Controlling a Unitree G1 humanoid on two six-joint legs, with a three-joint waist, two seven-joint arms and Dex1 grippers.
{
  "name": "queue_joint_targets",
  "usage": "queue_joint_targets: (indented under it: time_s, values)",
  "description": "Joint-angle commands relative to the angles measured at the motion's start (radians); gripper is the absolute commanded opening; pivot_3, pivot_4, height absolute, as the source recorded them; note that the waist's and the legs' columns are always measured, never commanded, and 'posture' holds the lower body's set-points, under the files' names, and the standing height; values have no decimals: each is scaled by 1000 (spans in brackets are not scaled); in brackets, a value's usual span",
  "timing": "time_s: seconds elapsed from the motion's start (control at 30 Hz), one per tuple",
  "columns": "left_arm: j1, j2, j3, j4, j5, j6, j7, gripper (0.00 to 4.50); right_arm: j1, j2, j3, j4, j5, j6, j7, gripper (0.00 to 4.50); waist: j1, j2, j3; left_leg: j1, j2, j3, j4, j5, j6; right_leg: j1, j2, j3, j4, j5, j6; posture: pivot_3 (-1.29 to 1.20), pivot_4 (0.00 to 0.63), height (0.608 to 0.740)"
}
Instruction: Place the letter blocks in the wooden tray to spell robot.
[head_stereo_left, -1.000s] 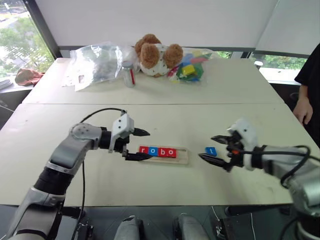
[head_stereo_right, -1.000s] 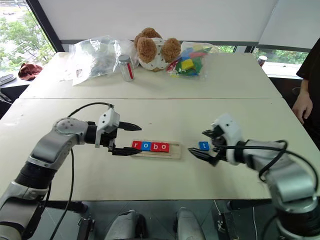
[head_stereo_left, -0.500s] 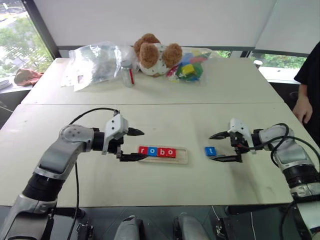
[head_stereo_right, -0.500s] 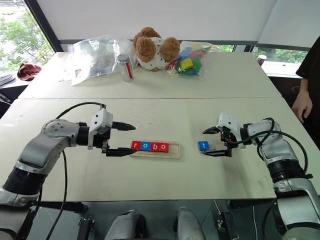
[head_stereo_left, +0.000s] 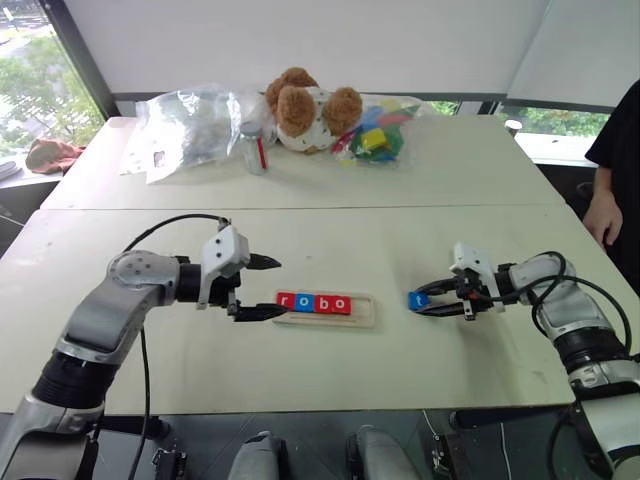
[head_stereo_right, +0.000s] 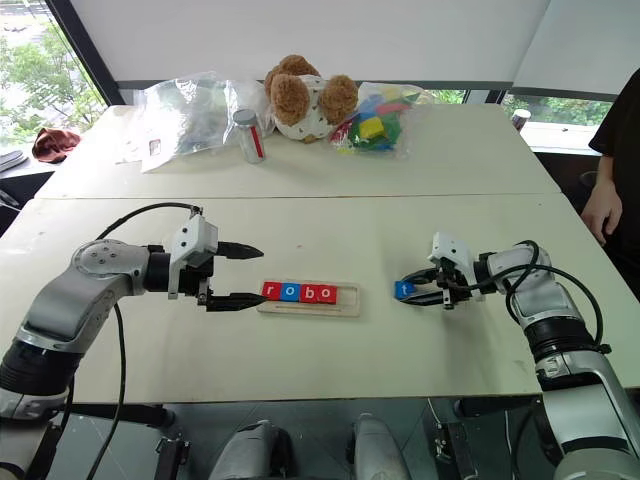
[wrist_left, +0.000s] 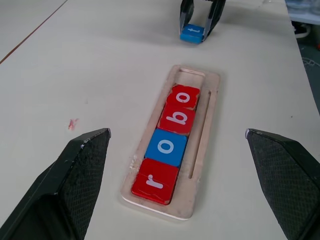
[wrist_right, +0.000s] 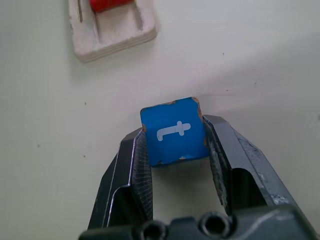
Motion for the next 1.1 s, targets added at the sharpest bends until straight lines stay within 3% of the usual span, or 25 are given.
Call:
queue_joint_targets:
  time_s: [0.03,0.27,0.43,1.1]
  values:
    - [-18,26,8,40,61,-98,-7,4500,21,16,6,-269,52,154,-28,1135,1,0,0,0,0,0,0,0,0,0,0,0,0,0,0,0,150,740]
    - [-7,44,6,45,60,-108,-46,4500,18,71,94,-524,8,453,-172,1135,7,0,0,-1,-1,0,0,0,0,-1,-1,0,0,0,0,0,150,740]
    - [-6,28,3,15,51,-85,-37,4500,14,61,157,-542,-62,437,-217,1135,7,0,0,-1,-2,0,0,-3,6,-1,-1,0,0,0,0,0,150,740]
    - [6,-12,3,-7,41,-63,0,4500,-12,101,191,-470,-97,419,-235,1135,3,0,0,-1,-2,0,0,-3,6,-1,0,0,0,0,0,0,150,740]
